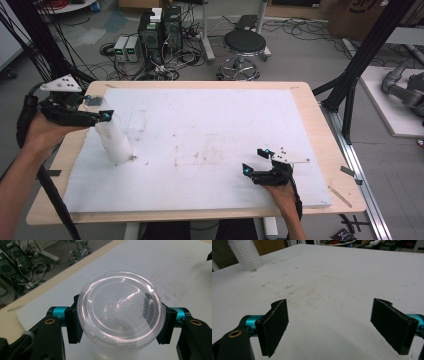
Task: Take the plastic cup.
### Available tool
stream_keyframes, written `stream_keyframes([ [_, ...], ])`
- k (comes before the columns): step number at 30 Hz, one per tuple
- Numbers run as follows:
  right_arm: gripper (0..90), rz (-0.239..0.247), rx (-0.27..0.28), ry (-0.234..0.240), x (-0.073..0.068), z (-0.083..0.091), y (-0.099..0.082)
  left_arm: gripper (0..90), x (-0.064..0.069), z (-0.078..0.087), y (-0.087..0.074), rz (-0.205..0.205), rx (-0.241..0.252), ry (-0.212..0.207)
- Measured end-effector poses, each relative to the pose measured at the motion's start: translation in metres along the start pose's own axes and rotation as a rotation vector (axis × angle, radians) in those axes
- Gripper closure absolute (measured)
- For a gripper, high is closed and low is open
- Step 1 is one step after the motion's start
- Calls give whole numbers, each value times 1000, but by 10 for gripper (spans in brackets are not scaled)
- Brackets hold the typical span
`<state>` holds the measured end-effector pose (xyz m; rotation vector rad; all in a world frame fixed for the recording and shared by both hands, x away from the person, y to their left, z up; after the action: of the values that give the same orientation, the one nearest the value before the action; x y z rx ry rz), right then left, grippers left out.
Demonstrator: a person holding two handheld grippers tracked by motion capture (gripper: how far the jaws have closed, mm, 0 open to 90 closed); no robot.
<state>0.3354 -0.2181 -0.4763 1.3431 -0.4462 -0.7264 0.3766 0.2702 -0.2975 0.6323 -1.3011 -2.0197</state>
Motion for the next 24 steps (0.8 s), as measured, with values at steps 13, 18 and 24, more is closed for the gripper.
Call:
stream_keyframes([
  [13, 148, 5, 4, 3, 0, 0, 0, 377, 20, 30, 66, -115, 55, -13],
  [18, 148, 5, 7, 1, 0, 0, 0, 377, 33, 24, 64, -121, 70, -55],
  [24, 148, 6, 7, 4, 0, 0, 0, 377, 68, 14, 63, -138, 144, -178],
])
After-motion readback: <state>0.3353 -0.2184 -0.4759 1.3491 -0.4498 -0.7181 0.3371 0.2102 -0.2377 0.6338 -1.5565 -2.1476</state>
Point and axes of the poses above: each handheld gripper's, and its own axes: z roughly backward along the jaws, y roughly out of its top, x roughly to its right, the point moved 6 cm from there along -z, roughly forward along the jaws, and after that the axes turned 10 degrees about x, right-handed, at the moved point
